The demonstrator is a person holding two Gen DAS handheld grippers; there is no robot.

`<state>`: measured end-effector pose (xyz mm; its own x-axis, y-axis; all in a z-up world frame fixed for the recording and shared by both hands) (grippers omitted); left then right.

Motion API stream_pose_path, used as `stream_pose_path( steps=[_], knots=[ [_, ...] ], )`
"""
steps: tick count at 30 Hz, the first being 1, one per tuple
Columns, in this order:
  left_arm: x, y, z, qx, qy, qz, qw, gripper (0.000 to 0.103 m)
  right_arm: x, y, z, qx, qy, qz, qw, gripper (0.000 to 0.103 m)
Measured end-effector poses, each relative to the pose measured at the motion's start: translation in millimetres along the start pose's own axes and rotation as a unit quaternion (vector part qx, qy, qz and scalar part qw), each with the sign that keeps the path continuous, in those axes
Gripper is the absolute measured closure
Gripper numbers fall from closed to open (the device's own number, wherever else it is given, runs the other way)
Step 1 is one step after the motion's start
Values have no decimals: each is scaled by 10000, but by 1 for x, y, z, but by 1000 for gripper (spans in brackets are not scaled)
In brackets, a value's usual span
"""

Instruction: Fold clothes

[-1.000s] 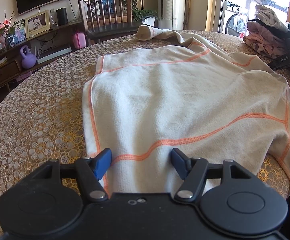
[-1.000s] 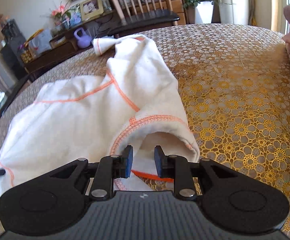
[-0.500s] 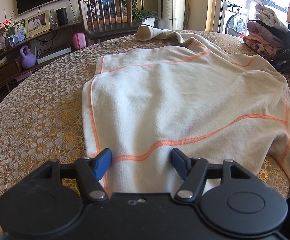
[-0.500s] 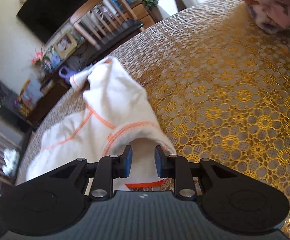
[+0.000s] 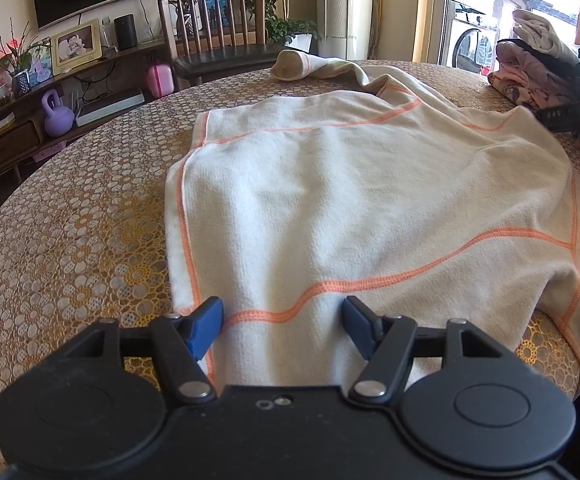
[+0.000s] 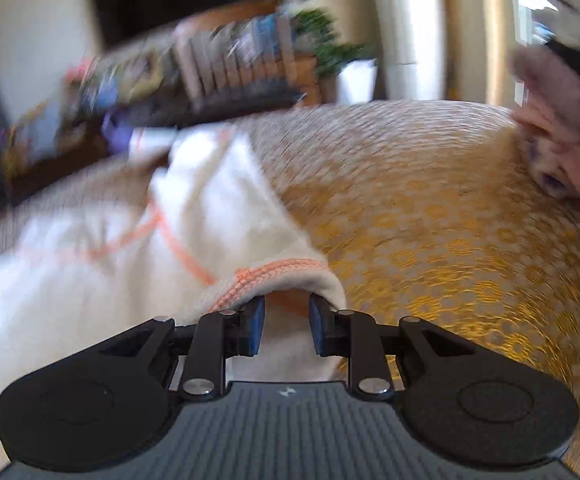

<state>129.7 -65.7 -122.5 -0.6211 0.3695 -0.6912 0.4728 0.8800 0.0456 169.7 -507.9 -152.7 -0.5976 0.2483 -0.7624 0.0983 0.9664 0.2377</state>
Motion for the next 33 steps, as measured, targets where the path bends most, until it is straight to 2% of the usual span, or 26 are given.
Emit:
stream_pose_path(
  steps=[3, 5, 10, 16, 20, 22, 24, 27, 30, 33],
  knots=[
    [0, 1, 0, 10, 3, 6, 10000, 0, -8, -23, -10, -73, -98, 626, 9980, 81],
    [1, 1, 0, 14, -4, 18, 10000, 0, -11, -29, -11, -1, -66, 671, 9977, 81],
    [1, 0, 1, 9, -14, 52, 10000, 0, -6, -44, -11, -131, 322, 1042, 9939, 81],
    [1, 1, 2, 11, -8, 38, 10000, 0, 12, -53, -25, -1248, 1012, 1332, 9780, 81],
    [1, 1, 2, -16, -2, 18, 10000, 0, 25, -31, -32, -1701, 1345, 857, 9724, 81],
    [0, 0, 1, -38, 4, 13, 10000, 0, 28, -13, -37, -1646, 1346, 359, 9765, 81],
    [1, -1, 1, -54, 6, 13, 10000, 0, 25, -8, -44, -1508, 1161, 251, 9814, 81],
    [1, -1, 1, -66, 12, 17, 10000, 0, 18, -18, -48, -1556, 932, 742, 9806, 81],
    [1, -1, 1, -68, 10, 22, 10000, 0, 14, -29, -48, -1405, 806, 1058, 9811, 81],
    [1, -1, 0, -65, 3, 21, 10000, 0, 12, -38, -50, -1530, 711, 1393, 9758, 81]
  ],
)
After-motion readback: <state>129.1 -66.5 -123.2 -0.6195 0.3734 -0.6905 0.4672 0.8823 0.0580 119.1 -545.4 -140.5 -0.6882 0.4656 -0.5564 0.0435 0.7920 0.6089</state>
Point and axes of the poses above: each gripper's, at about its wrist camera, not at the fingertips, and z roughly the way its jaws point, y to its left, x to its underside, the point moved 3 cm from there along z, roughly the way its jaws point
